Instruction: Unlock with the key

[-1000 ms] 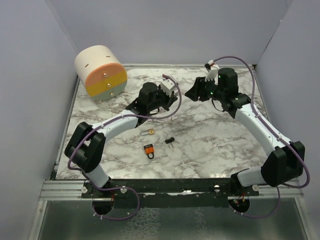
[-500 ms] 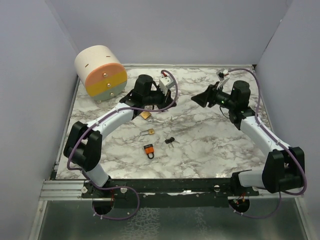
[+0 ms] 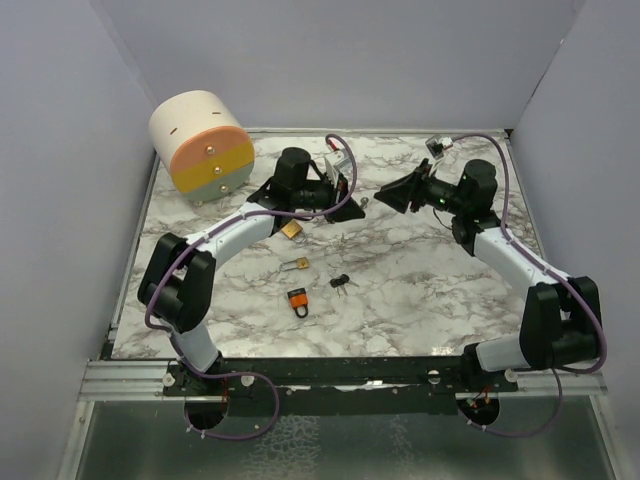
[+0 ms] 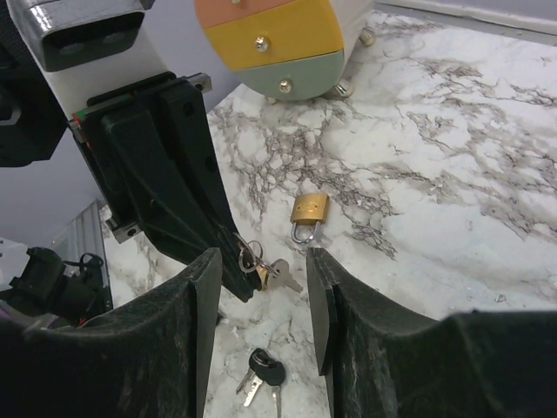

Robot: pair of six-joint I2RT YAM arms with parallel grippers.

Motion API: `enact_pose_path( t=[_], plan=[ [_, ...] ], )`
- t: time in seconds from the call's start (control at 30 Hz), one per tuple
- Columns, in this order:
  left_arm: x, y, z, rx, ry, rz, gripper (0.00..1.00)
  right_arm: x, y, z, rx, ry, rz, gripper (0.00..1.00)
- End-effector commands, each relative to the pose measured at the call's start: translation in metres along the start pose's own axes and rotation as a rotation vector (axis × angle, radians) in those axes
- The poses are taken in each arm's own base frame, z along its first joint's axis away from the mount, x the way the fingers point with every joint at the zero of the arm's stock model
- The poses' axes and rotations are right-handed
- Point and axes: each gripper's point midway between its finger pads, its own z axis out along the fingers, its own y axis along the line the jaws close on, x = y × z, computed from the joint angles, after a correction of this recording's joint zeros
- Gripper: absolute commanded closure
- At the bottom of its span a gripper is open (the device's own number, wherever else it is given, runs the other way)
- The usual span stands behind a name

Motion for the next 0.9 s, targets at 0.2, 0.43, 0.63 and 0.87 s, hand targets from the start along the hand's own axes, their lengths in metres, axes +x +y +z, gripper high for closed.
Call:
enact_pose_path(
  t=[0.2,0.43,0.63,0.87],
  plan=[
    [-0.019,-0.01,0.013,0.106,-0.061,-0.082,1.0,0.0,0.008,0.008,-0.113,-0.015,0.01,0.59],
    [-0.026,-0.011,0.017,0.111,-0.078,-0.112,1.0,0.004,0.004,0.014,-0.144,-0.022,0.034,0.62],
    [-0.026,-0.014,0.023,0.132,-0.076,-0.116,1.0,0.007,0.004,0.018,-0.17,-0.014,0.051,0.64],
    [-0.025,-0.017,0.026,0.146,-0.071,-0.114,1.0,0.009,0.003,0.021,-0.181,-0.006,0.058,0.71]
  ],
)
